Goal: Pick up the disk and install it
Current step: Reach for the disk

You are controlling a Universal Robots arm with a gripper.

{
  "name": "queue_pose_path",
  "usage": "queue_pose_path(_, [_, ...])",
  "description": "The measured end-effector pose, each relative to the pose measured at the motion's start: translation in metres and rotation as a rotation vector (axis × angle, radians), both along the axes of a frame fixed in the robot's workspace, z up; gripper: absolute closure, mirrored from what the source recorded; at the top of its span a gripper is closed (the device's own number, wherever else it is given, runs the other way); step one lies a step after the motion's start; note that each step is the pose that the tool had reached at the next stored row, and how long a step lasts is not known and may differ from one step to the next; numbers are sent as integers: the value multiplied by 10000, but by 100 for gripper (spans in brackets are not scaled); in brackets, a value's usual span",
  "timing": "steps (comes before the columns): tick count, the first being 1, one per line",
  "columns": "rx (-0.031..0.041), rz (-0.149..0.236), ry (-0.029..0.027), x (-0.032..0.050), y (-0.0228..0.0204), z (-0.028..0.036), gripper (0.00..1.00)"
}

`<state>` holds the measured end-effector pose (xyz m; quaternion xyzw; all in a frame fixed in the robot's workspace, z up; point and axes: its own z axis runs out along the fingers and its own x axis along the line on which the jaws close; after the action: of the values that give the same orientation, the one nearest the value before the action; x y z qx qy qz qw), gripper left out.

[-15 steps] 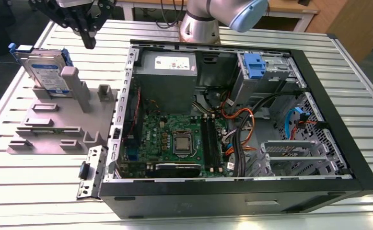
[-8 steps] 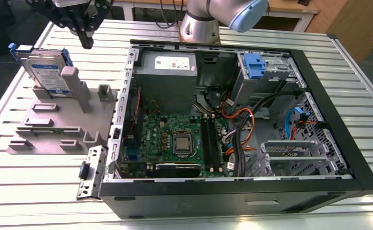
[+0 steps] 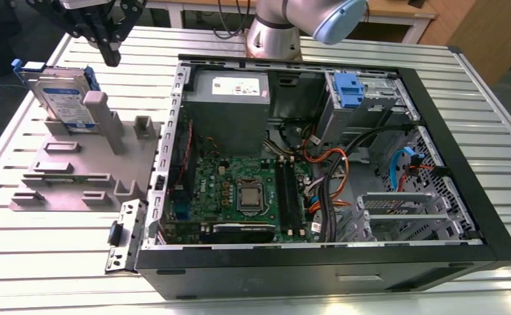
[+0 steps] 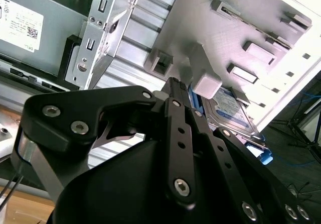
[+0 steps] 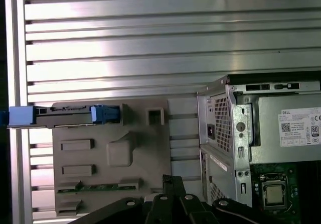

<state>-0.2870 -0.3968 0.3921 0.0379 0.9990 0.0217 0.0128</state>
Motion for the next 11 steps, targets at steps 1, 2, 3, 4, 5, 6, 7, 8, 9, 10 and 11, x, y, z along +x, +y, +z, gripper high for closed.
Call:
queue_pose_path(1, [0, -1, 0, -15, 1, 0, 89])
queue_pose_path(2, [-1, 0, 0, -30, 3, 0, 89])
queue_pose_path(3, [0, 0, -1, -45, 6, -1, 89])
queue_pose_path(4, [0, 0, 0, -61, 10, -1, 89])
queue_pose_path(5, [0, 0, 0, -78, 14, -1, 89])
queue_pose_path(6, [0, 1, 0, -97, 19, -1, 89])
queue_pose_path(7, [0, 1, 0, -114, 22, -2, 89])
queue_pose_path(8, [0, 1, 0, -129, 26, -2, 89])
queue_pose_path(9, [0, 1, 1, -141, 29, -2, 89])
queue_pose_path(10, [0, 1, 1, -154, 32, -3, 89])
queue_pose_path(11, [1, 0, 0, -170, 35, -4, 89])
